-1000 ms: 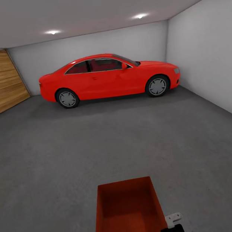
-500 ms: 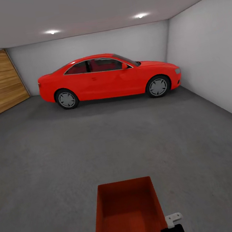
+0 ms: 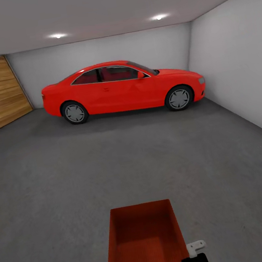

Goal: Move the two storage containers from the living room to the garage. In the garage, place one container on the floor and stack the other container on top of it (either order is fine).

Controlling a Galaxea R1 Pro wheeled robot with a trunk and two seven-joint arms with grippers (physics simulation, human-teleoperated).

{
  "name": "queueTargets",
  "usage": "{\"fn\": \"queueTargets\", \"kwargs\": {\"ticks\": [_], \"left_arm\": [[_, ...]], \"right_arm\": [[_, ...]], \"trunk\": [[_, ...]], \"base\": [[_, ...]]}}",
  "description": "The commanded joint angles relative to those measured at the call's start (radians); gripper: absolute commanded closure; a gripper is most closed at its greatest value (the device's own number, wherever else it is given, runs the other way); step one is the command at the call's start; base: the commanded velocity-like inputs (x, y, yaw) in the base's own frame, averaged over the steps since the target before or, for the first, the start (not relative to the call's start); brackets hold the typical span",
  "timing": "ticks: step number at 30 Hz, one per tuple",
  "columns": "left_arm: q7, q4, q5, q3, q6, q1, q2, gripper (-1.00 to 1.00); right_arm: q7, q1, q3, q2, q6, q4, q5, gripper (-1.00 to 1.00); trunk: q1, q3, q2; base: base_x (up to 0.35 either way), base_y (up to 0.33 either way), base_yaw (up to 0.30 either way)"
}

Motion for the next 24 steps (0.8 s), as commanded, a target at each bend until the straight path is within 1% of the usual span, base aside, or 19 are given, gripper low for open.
{"fn": "queueTargets", "kwargs": {"ticks": [1, 24], "left_arm": [[0.007, -0.002, 0.004, -0.006, -0.029, -0.001, 0.014, 1.00], [0.007, -0.002, 0.004, -0.006, -0.029, -0.001, 0.014, 1.00]], "right_arm": [[-0.001, 0.000, 0.012, -0.027, 0.004, 0.004, -0.007, 1.00], [-0.001, 0.000, 0.013, -0.027, 0.004, 0.004, -0.007, 1.00]], "trunk": [[0.001, -0.002, -0.001], [0.001, -0.002, -0.001]], "base": [[0.150, -0.001, 0.000], [0.148, 0.000, 0.000]]}}
